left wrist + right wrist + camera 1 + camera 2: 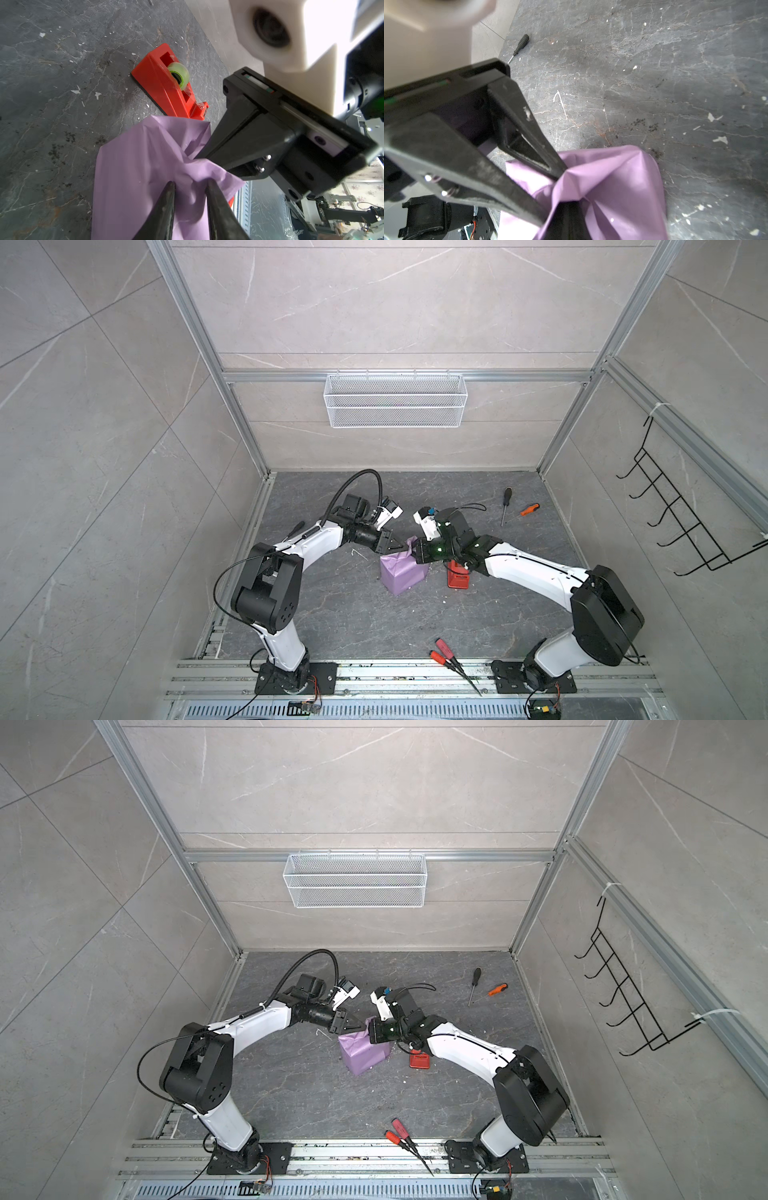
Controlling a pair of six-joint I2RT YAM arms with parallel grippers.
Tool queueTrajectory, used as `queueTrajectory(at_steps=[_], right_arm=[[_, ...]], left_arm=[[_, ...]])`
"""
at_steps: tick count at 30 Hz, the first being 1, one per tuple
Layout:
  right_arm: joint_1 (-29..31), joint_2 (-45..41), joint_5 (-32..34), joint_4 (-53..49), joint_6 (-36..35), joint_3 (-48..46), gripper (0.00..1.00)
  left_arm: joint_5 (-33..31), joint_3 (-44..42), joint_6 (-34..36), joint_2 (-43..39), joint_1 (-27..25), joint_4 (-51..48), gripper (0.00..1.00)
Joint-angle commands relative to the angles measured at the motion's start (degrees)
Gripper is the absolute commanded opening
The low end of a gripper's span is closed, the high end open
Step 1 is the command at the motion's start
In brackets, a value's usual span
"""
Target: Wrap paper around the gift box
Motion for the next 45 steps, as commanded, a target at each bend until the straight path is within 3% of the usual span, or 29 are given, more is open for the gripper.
queueTrajectory(at_steps=[1,6,20,24,36,45], right_arm=[[1.05,3.87,2.38,-6.96,0.78,-3.46,0.0],[1.04,1.77,1.87,-7.15,0.92,-3.72,0.0],[-2.84,-12.21,0.83,-14.85,-0.49,0.42,0.0],[-2.89,-9.41,-1.96,-11.41,0.6,-0.41,0.0],[-2.93,-2.48,-1.09,-7.7,1.56,-3.83,0.0],[-2.93,-3.78,-0.29,-8.62,1.58,-5.54,0.0]], left_arm=[[0.4,-2.61,0.9,-1.9,-1.84,-0.67,0.3],[-6.98,-5.1,5.3,-1.04,-1.86,-2.48,0.3],[-10.09,-6.35,8.86,-0.93,-2.16,-3.91,0.28],[-7.54,-5.54,7.83,-1.03,-2.21,-3.42,0.28],[-0.1,6.54,9.47,0.82,-2.46,-9.72,0.29],[1.67,8.41,11.06,3.16,-5.18,-12.47,0.19]])
